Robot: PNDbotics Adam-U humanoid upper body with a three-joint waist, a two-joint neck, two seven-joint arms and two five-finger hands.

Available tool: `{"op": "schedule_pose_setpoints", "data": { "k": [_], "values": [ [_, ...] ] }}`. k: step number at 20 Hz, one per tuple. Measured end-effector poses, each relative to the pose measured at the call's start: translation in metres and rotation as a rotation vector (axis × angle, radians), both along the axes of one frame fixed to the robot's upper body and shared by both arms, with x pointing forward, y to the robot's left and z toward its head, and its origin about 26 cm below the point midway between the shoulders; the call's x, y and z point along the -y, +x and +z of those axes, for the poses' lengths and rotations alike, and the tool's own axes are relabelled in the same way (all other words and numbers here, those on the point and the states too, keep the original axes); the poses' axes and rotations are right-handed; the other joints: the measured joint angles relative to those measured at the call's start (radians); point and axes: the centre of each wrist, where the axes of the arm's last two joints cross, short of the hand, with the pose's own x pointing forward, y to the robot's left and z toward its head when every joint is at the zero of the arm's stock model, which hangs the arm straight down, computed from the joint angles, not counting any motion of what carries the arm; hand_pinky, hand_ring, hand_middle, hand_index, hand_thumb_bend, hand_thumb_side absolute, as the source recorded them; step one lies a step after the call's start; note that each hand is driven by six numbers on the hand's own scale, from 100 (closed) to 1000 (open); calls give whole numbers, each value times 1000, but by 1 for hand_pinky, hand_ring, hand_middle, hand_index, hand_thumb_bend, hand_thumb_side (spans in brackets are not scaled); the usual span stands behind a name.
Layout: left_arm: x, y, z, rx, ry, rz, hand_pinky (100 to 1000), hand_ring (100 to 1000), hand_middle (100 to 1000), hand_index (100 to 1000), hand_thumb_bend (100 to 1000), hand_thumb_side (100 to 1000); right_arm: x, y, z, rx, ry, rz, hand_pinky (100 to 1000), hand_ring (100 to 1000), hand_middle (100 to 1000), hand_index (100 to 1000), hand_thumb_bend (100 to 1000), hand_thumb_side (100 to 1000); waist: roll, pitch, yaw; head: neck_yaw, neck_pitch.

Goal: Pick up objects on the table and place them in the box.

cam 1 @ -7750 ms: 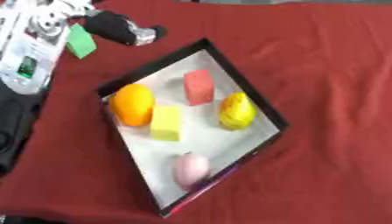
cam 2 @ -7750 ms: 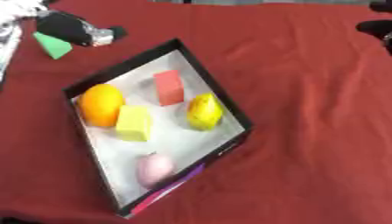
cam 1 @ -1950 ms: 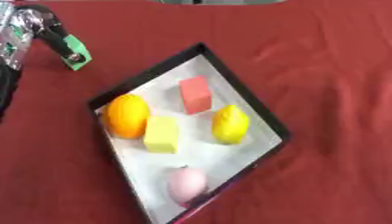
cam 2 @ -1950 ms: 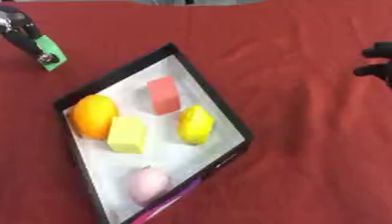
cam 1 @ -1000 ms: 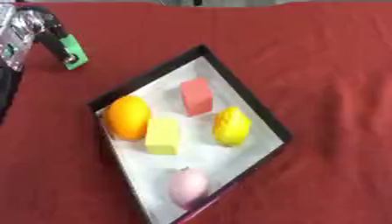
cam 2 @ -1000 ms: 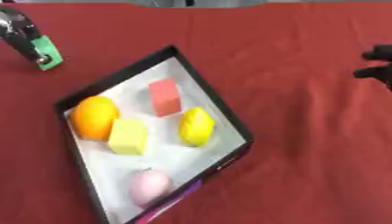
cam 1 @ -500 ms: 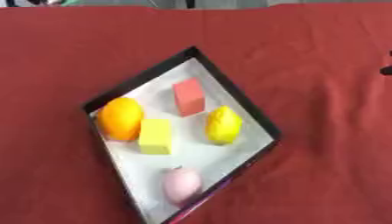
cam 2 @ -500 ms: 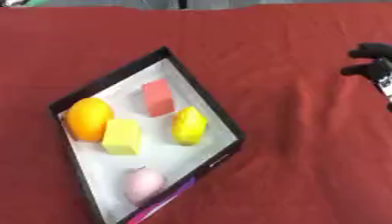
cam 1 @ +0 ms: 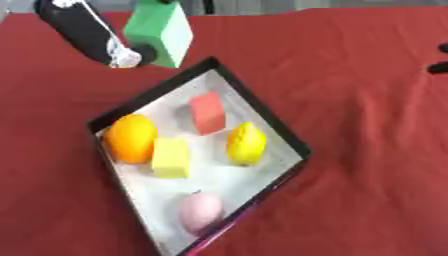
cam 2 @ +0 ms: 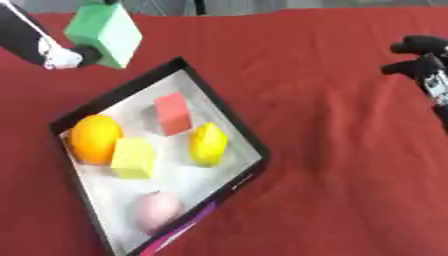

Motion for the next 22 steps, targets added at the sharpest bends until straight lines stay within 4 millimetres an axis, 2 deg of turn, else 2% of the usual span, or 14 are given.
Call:
{"op": "schedule_pose_setpoints", "data": {
  "k": [7,10,11,12,13,14,15,16,17,18,21,22],
  "values": [
    [27,17,-37,-92,145,-24,817,812,699,550,337,168,-2,1,0,-5,-2,9,947,735,790,834,100,534,1,0,-4,2,0],
    [31,21,-46,-100,181,-24,839,831,725,652,376,220,-2,1,1,-4,-3,11,947,735,790,834,100,535,1,0,-4,2,0],
    [32,22,-48,-99,187,-24,849,840,740,707,394,262,-2,1,1,-4,-3,11,947,735,790,834,100,534,1,0,-4,2,0],
    [32,23,-50,-98,194,-24,866,861,778,824,451,380,-2,1,1,-5,-3,11,947,735,790,834,100,534,1,0,-4,2,0],
    [32,24,-52,-97,202,-25,871,872,819,962,547,527,-2,1,1,-5,-3,12,947,735,790,834,100,534,1,0,-4,2,0],
    [32,24,-52,-96,211,-26,877,879,844,1000,632,616,-2,1,1,-6,-4,12,947,735,790,834,100,534,1,0,-4,2,0],
    [32,24,-52,-94,222,-31,879,881,847,1000,662,641,-2,1,1,-6,-4,12,947,735,790,834,100,534,0,0,-4,2,0],
    [31,25,-51,-90,230,-35,897,895,863,1000,767,697,-2,1,1,-6,-4,12,947,735,790,834,100,534,0,0,-4,2,1],
    [29,24,-48,-82,234,-41,897,895,863,1000,767,697,-2,1,1,-7,-4,12,947,735,790,834,100,534,0,0,-4,2,1],
    [27,24,-45,-70,237,-46,901,899,868,1000,825,761,-2,1,1,-7,-4,12,947,735,790,834,100,534,0,0,-3,2,1],
    [17,23,-36,-39,231,-52,901,901,866,1000,791,775,-2,1,1,-6,-3,12,947,735,790,834,100,533,-1,0,-1,2,2],
    [14,22,-33,-31,221,-51,888,893,852,989,666,755,-2,1,1,-6,-2,12,947,735,790,834,100,533,-1,0,0,2,5]
  ]
}}
